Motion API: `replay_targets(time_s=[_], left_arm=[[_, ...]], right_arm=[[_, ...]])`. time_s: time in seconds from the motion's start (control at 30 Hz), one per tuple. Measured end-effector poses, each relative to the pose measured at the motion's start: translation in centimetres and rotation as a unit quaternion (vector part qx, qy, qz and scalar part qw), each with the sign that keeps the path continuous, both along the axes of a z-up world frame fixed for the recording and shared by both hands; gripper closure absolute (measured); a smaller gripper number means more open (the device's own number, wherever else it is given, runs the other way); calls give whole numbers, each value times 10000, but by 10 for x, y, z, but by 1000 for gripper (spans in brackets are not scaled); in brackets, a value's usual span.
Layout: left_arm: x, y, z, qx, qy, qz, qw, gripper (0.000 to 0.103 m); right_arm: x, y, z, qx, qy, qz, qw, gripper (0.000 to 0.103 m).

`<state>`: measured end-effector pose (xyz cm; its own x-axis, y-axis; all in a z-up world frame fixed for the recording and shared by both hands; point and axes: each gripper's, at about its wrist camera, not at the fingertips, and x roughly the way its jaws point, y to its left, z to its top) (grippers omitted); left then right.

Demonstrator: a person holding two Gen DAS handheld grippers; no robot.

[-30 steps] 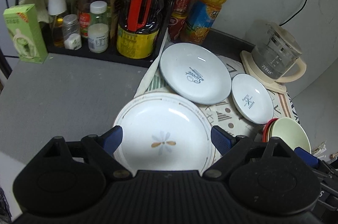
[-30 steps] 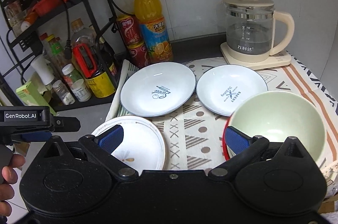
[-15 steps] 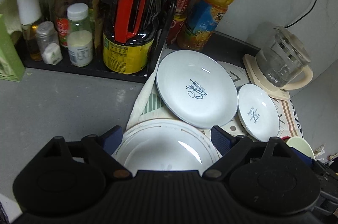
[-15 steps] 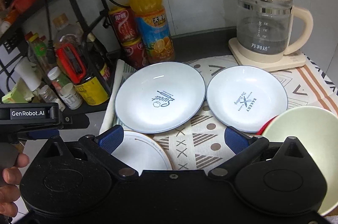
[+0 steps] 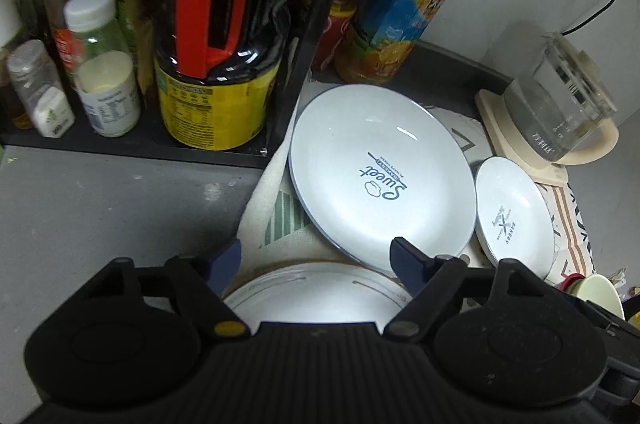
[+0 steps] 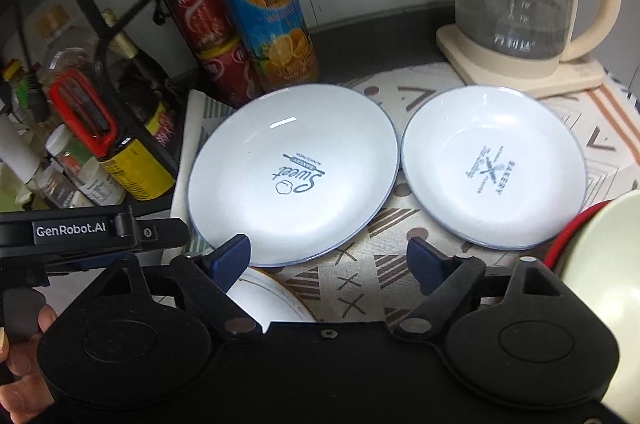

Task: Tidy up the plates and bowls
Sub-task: 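Move both grippers toward the white 'Sweet' plate, then grasp the rim of the 'Sweet' plate with both grippers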

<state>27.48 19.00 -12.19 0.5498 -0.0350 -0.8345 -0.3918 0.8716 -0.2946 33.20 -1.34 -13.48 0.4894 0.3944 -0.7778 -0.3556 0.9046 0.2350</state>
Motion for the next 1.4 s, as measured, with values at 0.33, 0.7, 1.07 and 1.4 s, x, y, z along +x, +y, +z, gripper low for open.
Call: replay_targets(time_s=[0.33, 0.7, 1.07, 1.4], left_arm=[[31, 2, -32, -100, 294, -98, 9995, 43], [50, 5, -56, -256, 499, -167, 9983, 54], [59, 7, -71, -497, 438, -204, 9976, 76], [55, 13, -63, -581, 204, -211, 9979, 85]], right_arm=[[30, 5, -32, 56, 530, -267, 9982, 32], [48, 10, -62, 101, 839, -338, 9958, 40], [55, 11, -66, 279, 741, -376, 9961, 79], [51, -8, -51, 674, 600, -529, 9945, 86]])
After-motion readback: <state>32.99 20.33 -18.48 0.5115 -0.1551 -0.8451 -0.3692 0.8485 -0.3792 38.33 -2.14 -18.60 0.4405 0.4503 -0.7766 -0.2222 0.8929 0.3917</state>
